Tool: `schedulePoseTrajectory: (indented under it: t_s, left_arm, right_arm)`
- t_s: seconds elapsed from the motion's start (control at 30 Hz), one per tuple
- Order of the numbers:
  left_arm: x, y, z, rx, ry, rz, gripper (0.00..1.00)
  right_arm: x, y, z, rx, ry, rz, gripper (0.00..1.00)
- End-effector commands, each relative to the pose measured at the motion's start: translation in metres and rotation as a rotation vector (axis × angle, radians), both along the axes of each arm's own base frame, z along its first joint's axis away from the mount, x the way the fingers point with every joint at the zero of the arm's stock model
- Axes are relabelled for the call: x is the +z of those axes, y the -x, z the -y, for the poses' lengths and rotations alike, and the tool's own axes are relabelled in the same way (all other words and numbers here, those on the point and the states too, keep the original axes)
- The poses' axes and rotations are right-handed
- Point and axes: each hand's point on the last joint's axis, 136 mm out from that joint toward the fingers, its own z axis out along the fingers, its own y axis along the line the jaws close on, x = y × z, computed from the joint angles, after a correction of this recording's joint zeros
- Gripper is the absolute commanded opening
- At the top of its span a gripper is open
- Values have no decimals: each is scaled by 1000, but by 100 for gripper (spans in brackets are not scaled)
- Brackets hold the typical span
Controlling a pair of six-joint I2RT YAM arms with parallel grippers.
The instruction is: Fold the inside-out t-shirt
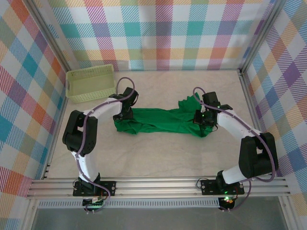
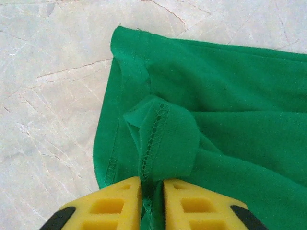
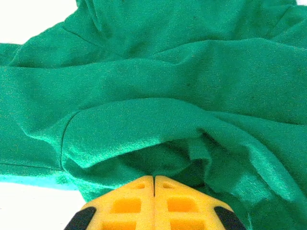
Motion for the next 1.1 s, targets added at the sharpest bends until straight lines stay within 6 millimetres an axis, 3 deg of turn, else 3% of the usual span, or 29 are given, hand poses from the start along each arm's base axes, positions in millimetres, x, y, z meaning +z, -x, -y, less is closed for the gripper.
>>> schedulePoseTrajectory:
  t_s: [0.0,0.17,0.27,0.4,0.53,0.63,0.8,0.93,1.0,1.07]
  left_arm:
    - [9,0,1,9,44,36,14]
    - [22,-2,5,15,120,75,0]
    - [59,-4,2,23,184,163,0]
    - [137,0,-8,30,353,354,0]
    - [215,18,-23,26,519,559,0]
    - [275,39,-28,-20,649,719,0]
    - [349,83,-33,-91,757,950,0]
    - [370,105,-27,-168,803,1037,0]
    - [357,96,-27,-151,782,989,0]
    - [327,71,-34,-85,697,856,0]
  right_arm:
    - [4,2,3,9,17,8,0]
    - [24,0,-2,21,-9,33,0]
    - [60,1,-6,45,-41,80,0]
    - [139,6,1,43,-64,218,0]
    - [226,20,18,8,-80,391,0]
    - [297,42,34,-29,-69,546,0]
    - [390,88,61,-112,-25,805,0]
    - [422,113,69,-131,-28,913,0]
    - [421,109,67,-119,-24,909,0]
    - [413,97,68,-124,-1,873,0]
